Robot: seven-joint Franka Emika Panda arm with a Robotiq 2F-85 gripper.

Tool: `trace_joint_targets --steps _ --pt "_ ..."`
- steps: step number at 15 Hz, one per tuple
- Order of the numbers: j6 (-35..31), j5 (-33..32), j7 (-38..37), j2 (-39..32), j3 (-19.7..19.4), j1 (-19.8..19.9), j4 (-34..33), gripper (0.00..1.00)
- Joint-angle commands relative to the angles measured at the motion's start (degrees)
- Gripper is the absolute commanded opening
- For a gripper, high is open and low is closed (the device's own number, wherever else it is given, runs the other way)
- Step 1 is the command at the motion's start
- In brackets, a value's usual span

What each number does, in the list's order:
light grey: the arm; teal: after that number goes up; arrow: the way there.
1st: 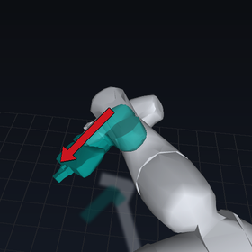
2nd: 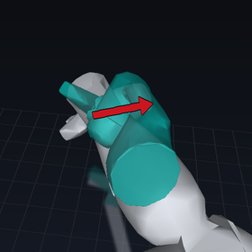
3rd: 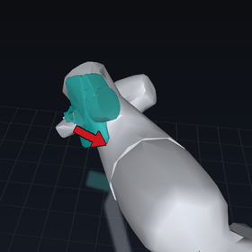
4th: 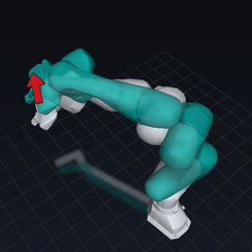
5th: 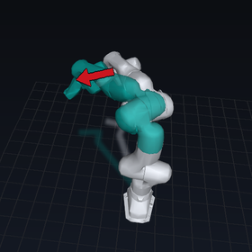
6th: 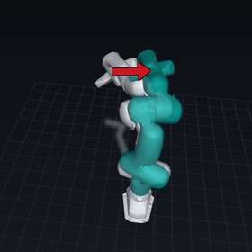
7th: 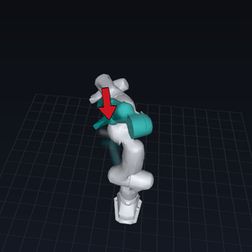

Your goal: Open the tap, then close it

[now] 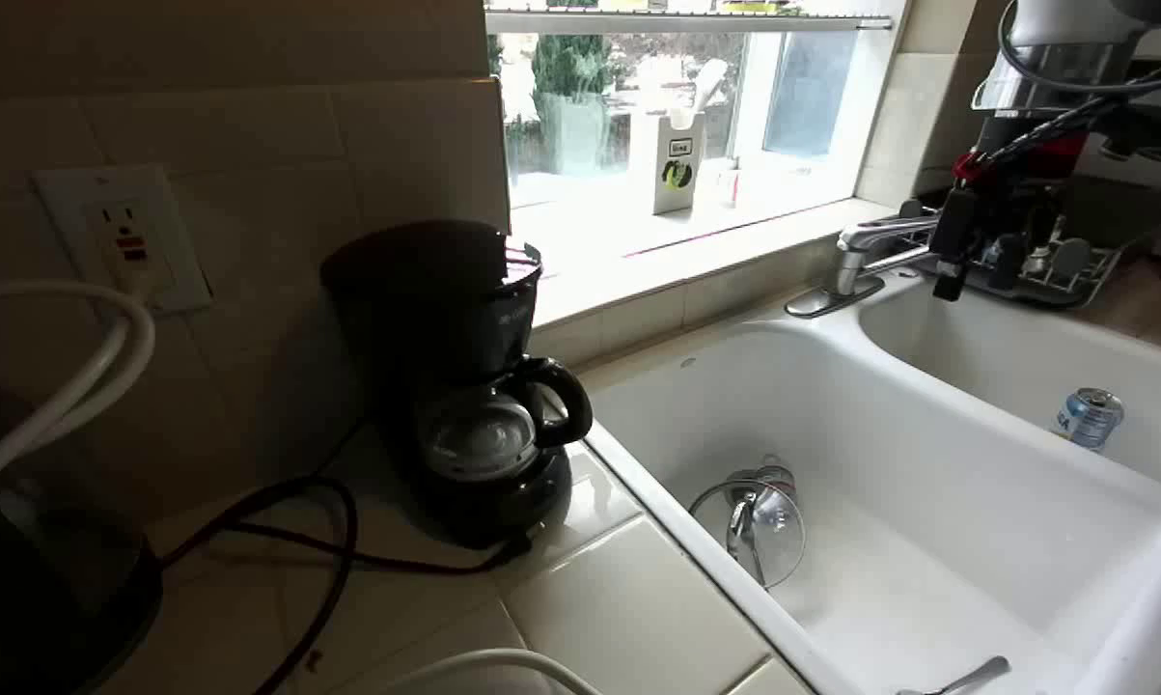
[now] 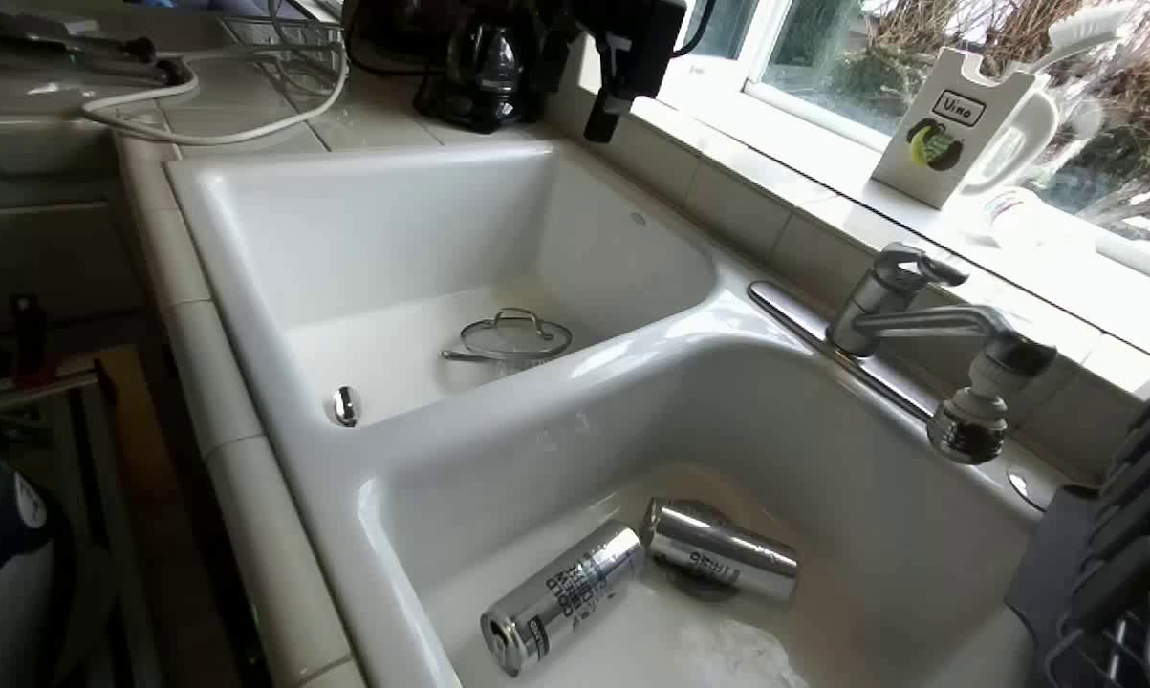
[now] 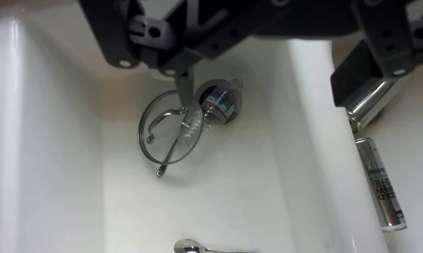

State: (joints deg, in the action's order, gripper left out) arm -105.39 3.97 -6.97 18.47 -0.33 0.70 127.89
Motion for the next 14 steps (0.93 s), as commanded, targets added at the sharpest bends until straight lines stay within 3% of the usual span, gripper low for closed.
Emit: trace_joint_targets --steps 1,14 --pt "0.1 0.1 0.1 0.0 0.2 0.2 -0.1 1.00" --pt "-0.7 -0.2 -1.5 -0.9 -0.2 1.0 -0.9 1.00"
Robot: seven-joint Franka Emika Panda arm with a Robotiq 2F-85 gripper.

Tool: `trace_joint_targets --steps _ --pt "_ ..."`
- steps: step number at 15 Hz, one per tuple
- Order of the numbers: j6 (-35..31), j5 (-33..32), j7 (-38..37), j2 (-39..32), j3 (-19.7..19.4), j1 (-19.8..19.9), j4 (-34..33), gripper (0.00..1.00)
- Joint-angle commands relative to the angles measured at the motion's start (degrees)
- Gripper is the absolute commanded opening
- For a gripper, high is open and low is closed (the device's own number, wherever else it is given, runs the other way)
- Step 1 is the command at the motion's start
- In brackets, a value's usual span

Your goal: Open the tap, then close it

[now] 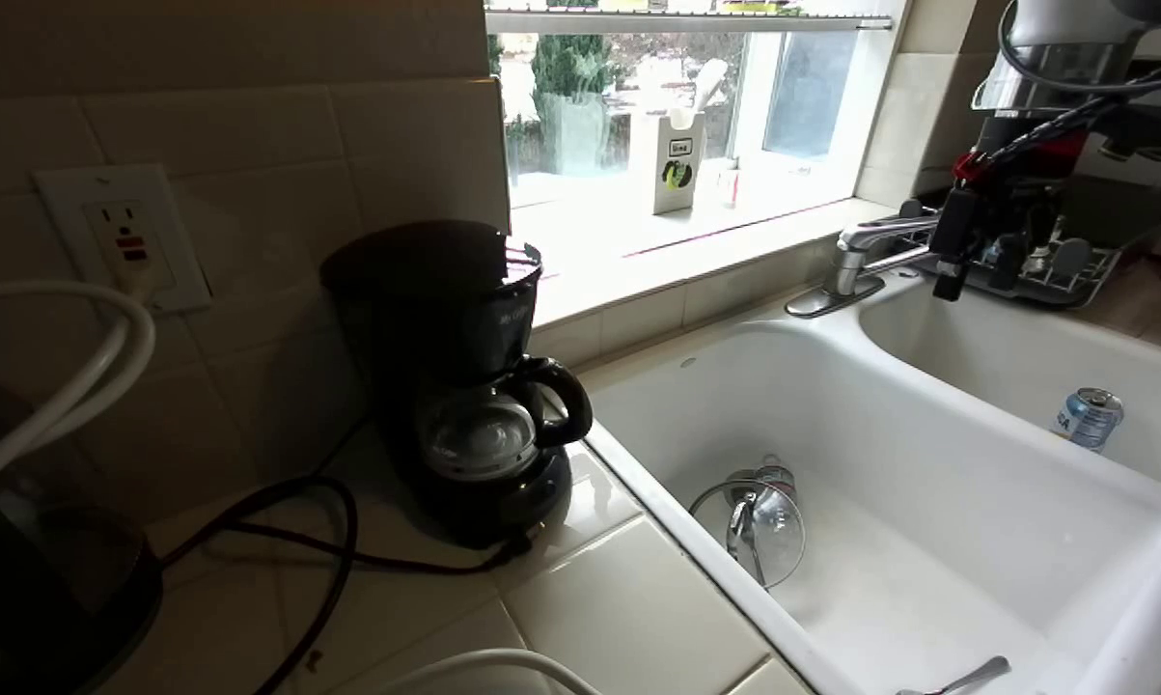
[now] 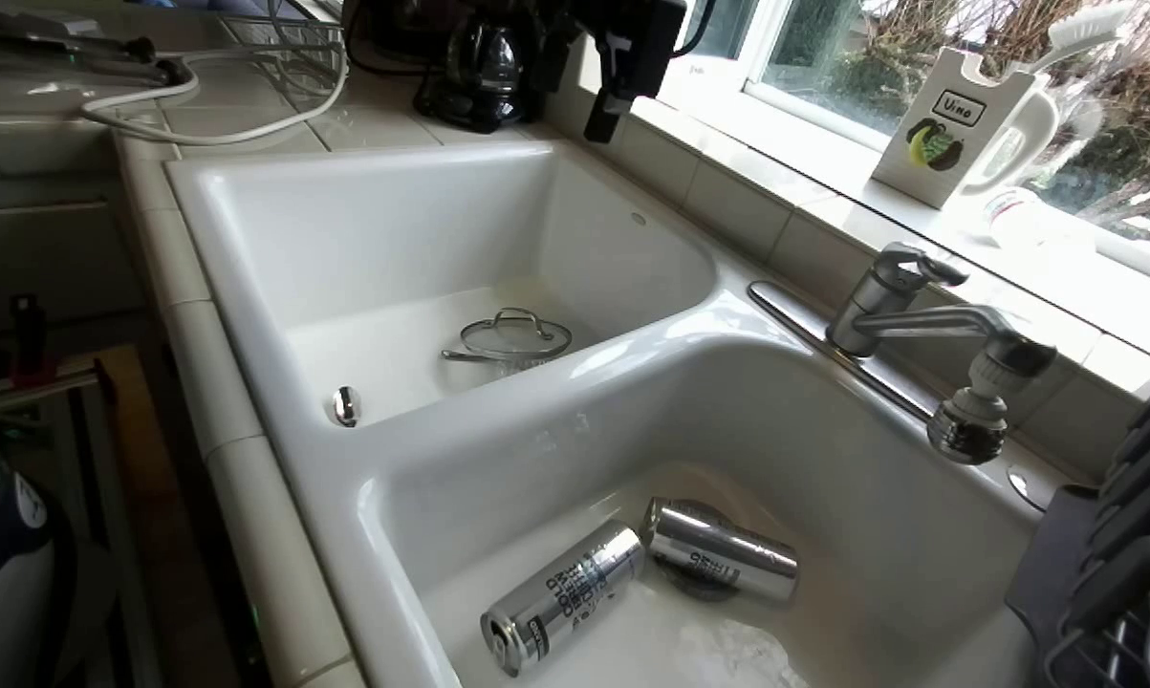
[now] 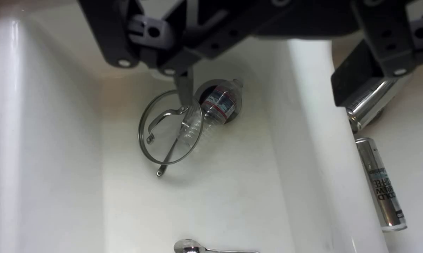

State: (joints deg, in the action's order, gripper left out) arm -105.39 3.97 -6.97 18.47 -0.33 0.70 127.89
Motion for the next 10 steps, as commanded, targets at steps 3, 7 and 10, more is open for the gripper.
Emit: trace_joint_targets --steps 3,7,10 --pt "-3.1 0.0 -6.0 -2.4 -1.6 3.6 -2.7 1.00" --pt "-6.9 1.2 -12.1 -4.9 -3.8 6.7 -5.3 1.00" --pt "-11.1 0.1 -18.4 -6.9 -4.5 8.7 -6.6 1.00"
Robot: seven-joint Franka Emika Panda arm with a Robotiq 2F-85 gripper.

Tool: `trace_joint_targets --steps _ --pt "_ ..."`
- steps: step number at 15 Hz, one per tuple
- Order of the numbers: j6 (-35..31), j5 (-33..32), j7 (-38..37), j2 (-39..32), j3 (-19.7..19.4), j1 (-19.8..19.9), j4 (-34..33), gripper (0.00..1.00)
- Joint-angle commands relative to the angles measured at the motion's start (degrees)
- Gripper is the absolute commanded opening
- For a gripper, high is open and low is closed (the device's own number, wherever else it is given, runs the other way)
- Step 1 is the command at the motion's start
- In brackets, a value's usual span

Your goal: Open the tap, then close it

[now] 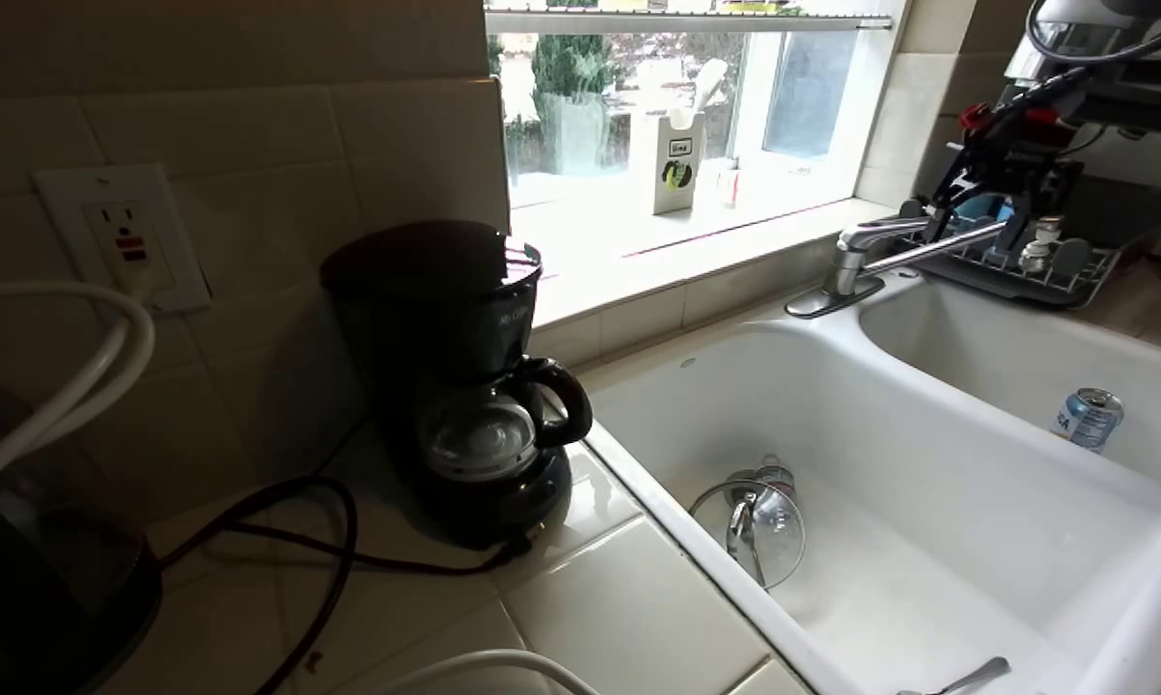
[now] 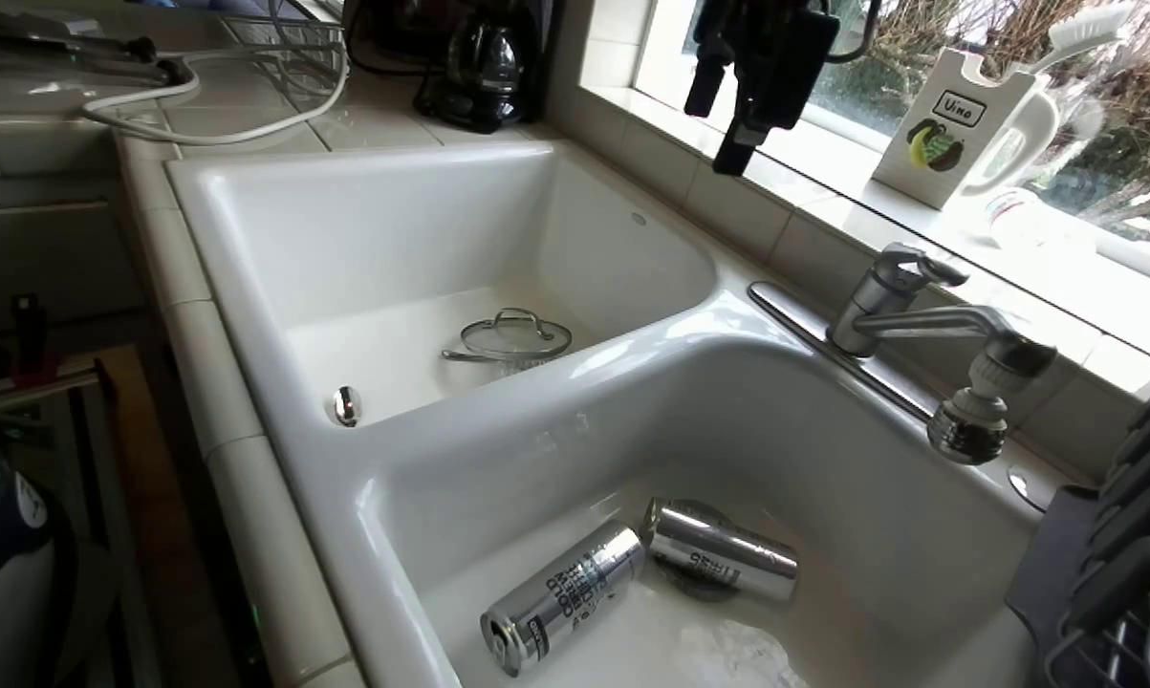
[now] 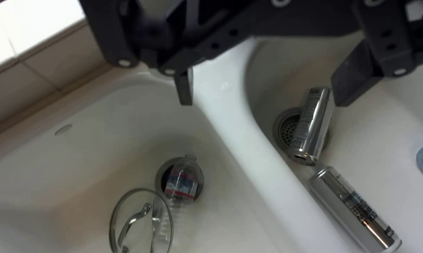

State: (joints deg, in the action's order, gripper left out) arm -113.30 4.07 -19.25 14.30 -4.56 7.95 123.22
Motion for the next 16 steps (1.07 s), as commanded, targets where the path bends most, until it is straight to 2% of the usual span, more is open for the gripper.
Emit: trace_joint_targets --steps 1,6,12,13,16 --pt "-4.9 -0.3 -8.2 -3.3 -0.4 2.0 -2.0 1.00" --pt "-16.8 2.8 -9.5 -6.3 -2.2 2.8 -1.6 1.00" --pt "-23.8 8.6 -9.1 -8.9 -5.0 3.7 -0.9 1.00" --pt "-25.0 9.5 -9.0 -9.2 -5.3 3.9 -0.8 0.98" --pt "-27.8 11.2 -9.1 -10.0 -6.1 4.3 -0.5 0.82"
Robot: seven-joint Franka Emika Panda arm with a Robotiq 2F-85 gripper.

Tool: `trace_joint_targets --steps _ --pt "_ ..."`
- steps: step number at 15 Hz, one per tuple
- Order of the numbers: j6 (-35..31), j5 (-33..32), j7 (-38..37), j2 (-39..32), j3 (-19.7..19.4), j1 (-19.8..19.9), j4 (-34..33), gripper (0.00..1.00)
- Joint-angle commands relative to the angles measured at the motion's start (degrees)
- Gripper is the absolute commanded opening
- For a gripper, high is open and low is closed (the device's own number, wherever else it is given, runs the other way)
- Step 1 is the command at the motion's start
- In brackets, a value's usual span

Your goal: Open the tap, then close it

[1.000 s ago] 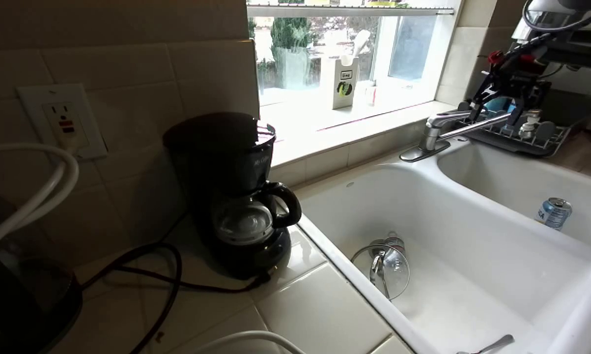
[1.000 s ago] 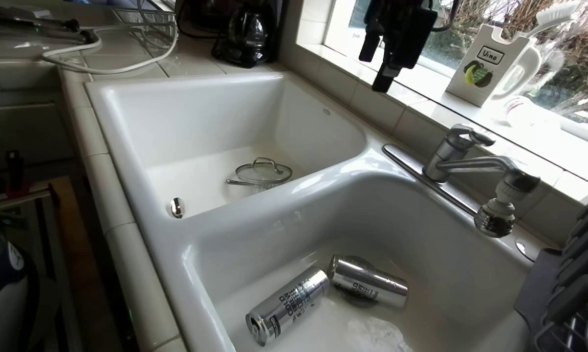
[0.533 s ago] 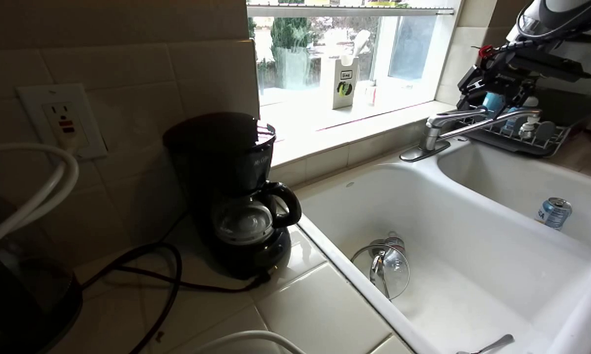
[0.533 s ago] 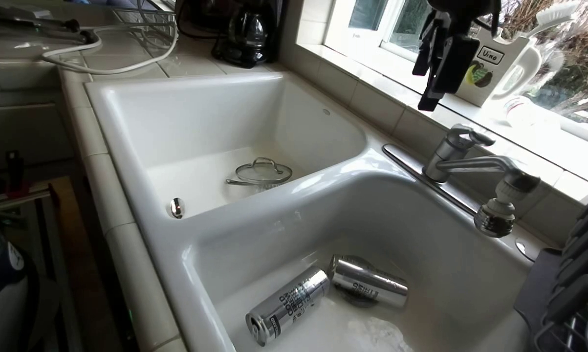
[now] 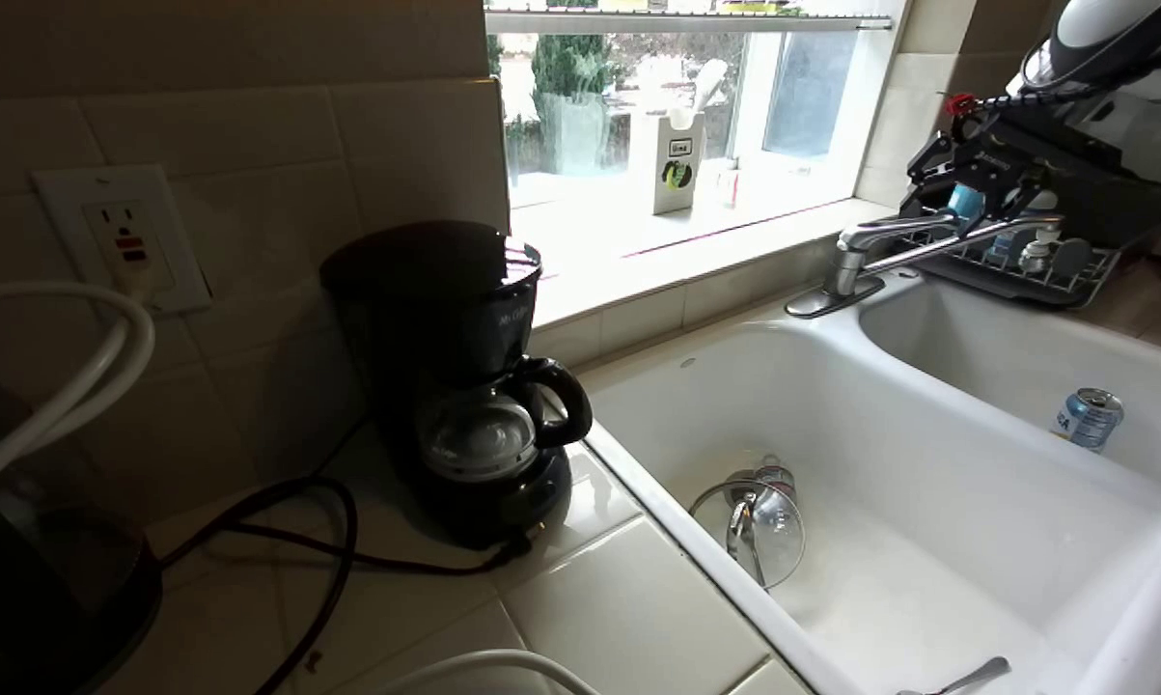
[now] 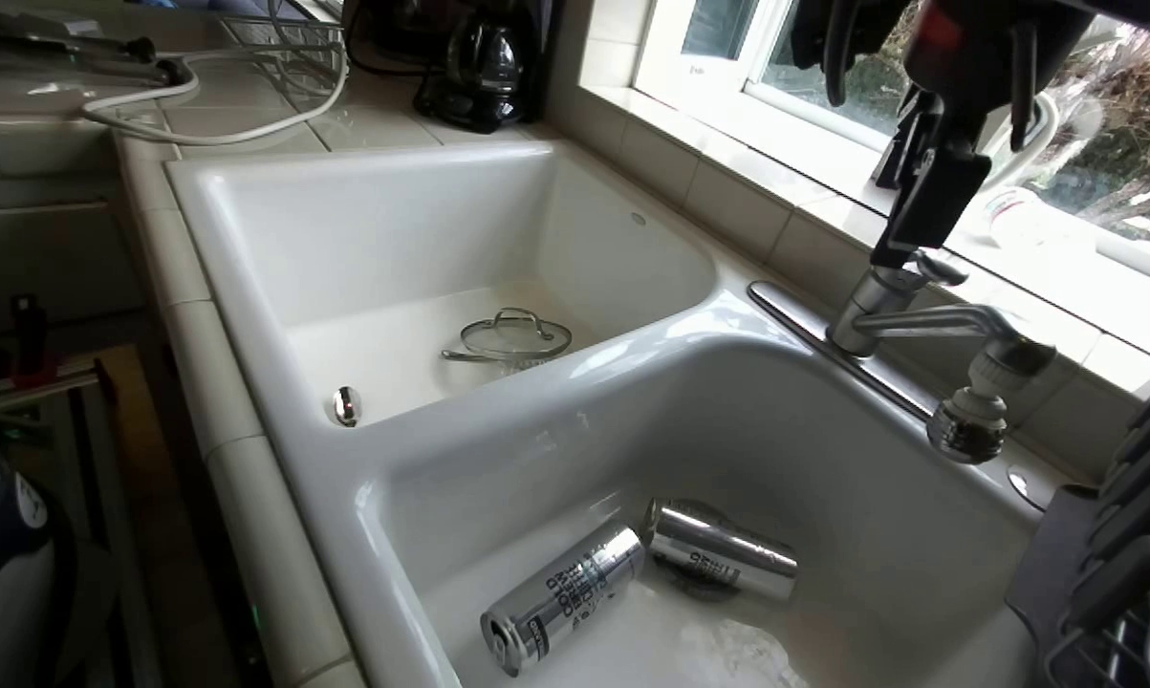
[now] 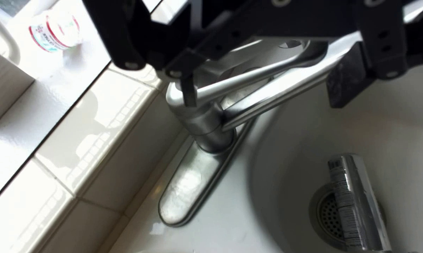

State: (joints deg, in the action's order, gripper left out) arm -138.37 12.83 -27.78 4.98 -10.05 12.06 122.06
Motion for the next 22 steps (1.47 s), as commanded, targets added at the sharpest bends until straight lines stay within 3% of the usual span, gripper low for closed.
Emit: trace_joint_targets --steps 1,3,4,5,9,14,16,22 --pt "-3.2 2.6 -0.8 -0.9 -0.8 0.3 0.7 0.74" --pt "-3.5 2.5 -1.3 -1.2 -1.2 0.5 0.6 0.74" --pt "-3.4 2.3 -1.7 -1.3 -1.3 0.7 0.6 0.67" --pt "-3.3 2.3 -1.8 -1.4 -1.4 0.8 0.6 0.70" --pt "-4.2 2.6 -1.7 -1.5 -1.6 1.0 0.8 0.61" --pt "-7.4 2.1 -2.1 -1.4 -1.7 1.1 1.2 0.32" --pt "-8.0 2.5 -2.0 -1.4 -1.7 1.1 1.3 0.36" --pt "-9.3 3.2 0.0 0.5 -1.0 0.3 1.8 0.32"
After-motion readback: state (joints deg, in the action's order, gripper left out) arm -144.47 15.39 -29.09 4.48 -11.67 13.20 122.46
